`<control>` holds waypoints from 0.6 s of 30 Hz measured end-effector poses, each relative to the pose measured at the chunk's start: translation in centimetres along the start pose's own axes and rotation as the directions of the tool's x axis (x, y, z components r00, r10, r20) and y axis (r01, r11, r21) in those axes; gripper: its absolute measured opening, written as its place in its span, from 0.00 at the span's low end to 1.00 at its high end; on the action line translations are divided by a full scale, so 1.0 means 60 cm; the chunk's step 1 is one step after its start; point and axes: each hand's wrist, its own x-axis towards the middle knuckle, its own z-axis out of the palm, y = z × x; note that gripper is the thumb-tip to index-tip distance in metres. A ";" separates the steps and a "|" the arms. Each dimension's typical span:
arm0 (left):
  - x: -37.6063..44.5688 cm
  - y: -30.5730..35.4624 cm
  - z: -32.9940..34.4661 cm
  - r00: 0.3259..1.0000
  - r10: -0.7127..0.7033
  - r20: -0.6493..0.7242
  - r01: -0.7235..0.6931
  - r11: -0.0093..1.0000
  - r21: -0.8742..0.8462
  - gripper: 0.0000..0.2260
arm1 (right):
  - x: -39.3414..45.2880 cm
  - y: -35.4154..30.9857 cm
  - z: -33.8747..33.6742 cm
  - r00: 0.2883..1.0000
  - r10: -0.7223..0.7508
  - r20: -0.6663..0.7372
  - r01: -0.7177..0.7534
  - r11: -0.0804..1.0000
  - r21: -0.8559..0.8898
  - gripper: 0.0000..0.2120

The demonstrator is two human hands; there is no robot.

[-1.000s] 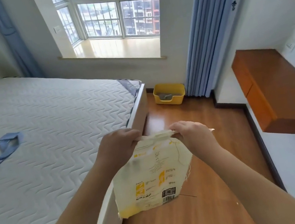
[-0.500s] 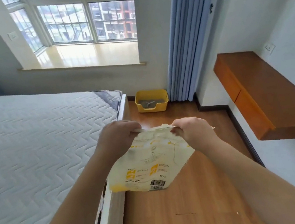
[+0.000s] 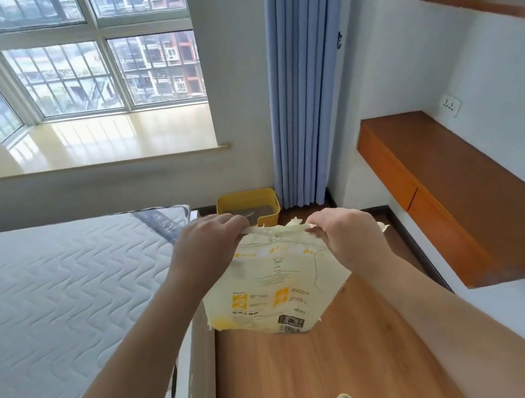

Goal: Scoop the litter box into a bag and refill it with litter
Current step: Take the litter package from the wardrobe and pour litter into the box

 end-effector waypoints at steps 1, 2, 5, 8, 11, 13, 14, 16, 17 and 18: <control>0.018 -0.007 0.016 1.000 0.003 0.003 -0.003 1.000 0.002 0.06 | 0.015 0.018 0.009 0.999 -0.018 -0.031 0.018 1.000 -0.001 0.21; 0.036 -0.013 0.034 1.000 0.000 -0.001 0.000 1.000 0.002 0.06 | 0.030 0.037 0.018 0.998 -0.035 -0.056 0.034 0.999 -0.006 0.23; 0.091 -0.026 0.087 1.000 -0.020 -0.019 0.020 0.999 -0.029 0.04 | 0.074 0.103 0.049 0.997 -0.070 -0.042 0.067 0.995 -0.078 0.16; 0.146 -0.043 0.129 1.000 -0.029 -0.008 0.028 0.998 -0.064 0.04 | 0.113 0.162 0.072 0.995 -0.095 -0.024 0.091 0.989 -0.116 0.09; 0.196 -0.058 0.160 0.999 -0.028 0.046 0.030 0.998 -0.052 0.06 | 0.155 0.216 0.086 0.990 -0.138 -0.023 0.135 0.986 -0.094 0.07; 0.224 -0.068 0.178 0.998 -0.032 0.050 0.035 0.997 -0.064 0.09 | 0.187 0.248 0.096 0.983 -0.180 -0.034 0.178 0.983 -0.051 0.09; 0.238 -0.074 0.187 0.998 -0.033 0.056 0.037 0.997 -0.074 0.11 | 0.202 0.259 0.099 0.980 -0.194 -0.036 0.193 0.980 -0.040 0.11; 0.263 -0.089 0.202 0.995 -0.046 0.093 0.055 0.994 -0.096 0.11 | 0.229 0.278 0.111 0.977 -0.208 -0.035 0.207 0.978 -0.032 0.15; 0.274 -0.098 0.209 0.992 -0.054 0.113 0.065 0.993 -0.098 0.11 | 0.241 0.286 0.119 0.977 -0.212 -0.030 0.211 0.977 -0.028 0.17; 0.285 -0.106 0.217 0.991 -0.055 0.124 0.067 0.993 -0.095 0.11 | 0.253 0.295 0.127 0.977 -0.213 -0.029 0.212 0.977 -0.022 0.17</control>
